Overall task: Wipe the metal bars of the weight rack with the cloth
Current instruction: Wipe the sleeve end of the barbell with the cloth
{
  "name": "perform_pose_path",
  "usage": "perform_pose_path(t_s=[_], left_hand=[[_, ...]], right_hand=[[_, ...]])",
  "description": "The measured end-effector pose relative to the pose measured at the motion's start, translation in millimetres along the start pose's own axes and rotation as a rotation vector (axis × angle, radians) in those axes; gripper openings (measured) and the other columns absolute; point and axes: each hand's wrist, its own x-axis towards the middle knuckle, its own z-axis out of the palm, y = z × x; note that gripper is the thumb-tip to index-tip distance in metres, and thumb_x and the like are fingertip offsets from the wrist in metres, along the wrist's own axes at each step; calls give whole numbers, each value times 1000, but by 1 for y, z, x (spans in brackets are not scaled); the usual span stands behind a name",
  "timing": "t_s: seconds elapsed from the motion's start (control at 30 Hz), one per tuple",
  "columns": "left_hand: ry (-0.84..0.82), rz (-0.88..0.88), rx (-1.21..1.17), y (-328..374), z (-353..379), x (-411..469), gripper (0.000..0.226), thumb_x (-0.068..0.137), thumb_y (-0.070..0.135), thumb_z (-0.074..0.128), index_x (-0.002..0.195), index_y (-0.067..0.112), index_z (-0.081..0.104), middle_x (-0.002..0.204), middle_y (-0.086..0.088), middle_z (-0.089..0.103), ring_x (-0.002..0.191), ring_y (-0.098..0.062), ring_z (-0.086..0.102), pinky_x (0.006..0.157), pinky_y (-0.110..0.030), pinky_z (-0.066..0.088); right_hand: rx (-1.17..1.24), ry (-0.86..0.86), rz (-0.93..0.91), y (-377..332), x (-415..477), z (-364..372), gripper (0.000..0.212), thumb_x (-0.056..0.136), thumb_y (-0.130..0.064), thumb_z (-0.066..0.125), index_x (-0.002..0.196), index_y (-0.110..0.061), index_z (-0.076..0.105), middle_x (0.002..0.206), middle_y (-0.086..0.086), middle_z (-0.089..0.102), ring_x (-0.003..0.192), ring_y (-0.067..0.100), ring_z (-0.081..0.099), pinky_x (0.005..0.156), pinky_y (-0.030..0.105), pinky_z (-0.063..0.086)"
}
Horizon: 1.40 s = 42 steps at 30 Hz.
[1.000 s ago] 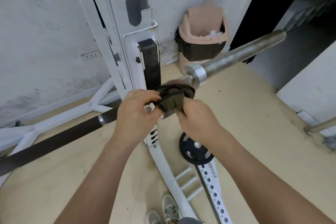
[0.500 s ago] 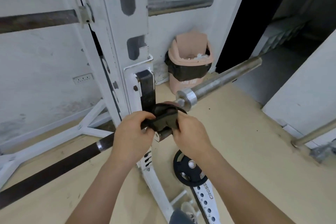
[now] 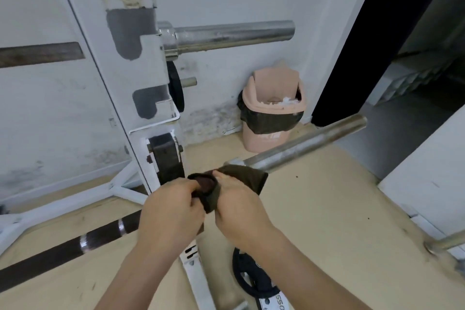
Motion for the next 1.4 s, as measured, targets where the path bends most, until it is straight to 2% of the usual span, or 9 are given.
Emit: perform_pose_path(t_s=[0.17,0.27,0.37,0.47,0.77,0.93,1.1,1.23,1.4], left_hand=[[72,-61,-204,34,13,15,29,86,14,56,106,31,68,90,21,56,84,-11,61,68,-27,49],[44,-84,-173,49,27,26,31,90,20,56,117,33,63,98,21,54,95,-10,64,76,-27,46],[45,-116,-170,50,34,32,44,86,13,61,126,30,58,114,12,63,102,-12,62,83,-26,47],[112,-111,-104,47,33,27,43,84,7,57,122,26,61,112,7,67,100,-14,61,80,-22,41],[20,-6,258,15,39,18,44,83,21,64,125,24,52,79,5,56,74,-16,50,59,-25,30],[-49,26,461,20,28,29,17,92,30,58,107,25,53,76,7,46,67,-15,40,57,-30,34],[-115,96,264,19,39,31,53,84,48,64,128,28,40,106,7,56,88,-16,53,67,-30,44],[-107,166,14,28,58,35,80,77,46,71,142,30,28,136,13,43,113,-10,49,89,-29,49],[-22,104,-40,34,63,49,61,74,47,73,125,30,45,114,13,54,94,-7,52,77,-24,46]], right_hand=[[645,428,138,34,10,-83,62,68,8,37,109,-28,66,94,-15,70,92,2,63,78,21,49],[624,589,86,59,10,-121,59,69,6,35,112,-19,67,84,-14,65,82,0,59,72,18,46],[287,243,-39,60,5,-93,57,77,-17,41,131,-12,59,130,-1,61,121,11,54,100,29,45],[-214,-146,-104,61,-9,-26,64,85,-43,38,145,-22,42,158,6,26,148,24,18,117,48,24],[-371,-206,184,43,82,-10,31,96,-37,39,93,-19,64,86,1,65,80,26,62,66,32,36],[-241,75,-36,61,19,0,42,90,-21,49,132,-18,57,132,4,57,121,23,52,109,38,34],[268,216,132,81,-23,-21,38,96,-22,50,132,-32,58,130,-12,60,95,-4,52,95,26,44],[-126,82,40,95,-21,-17,51,96,-38,31,145,-30,43,155,-7,33,144,9,25,117,42,23],[-310,59,103,118,31,-34,41,92,-34,30,118,-29,61,122,-8,60,122,15,50,112,43,22]])
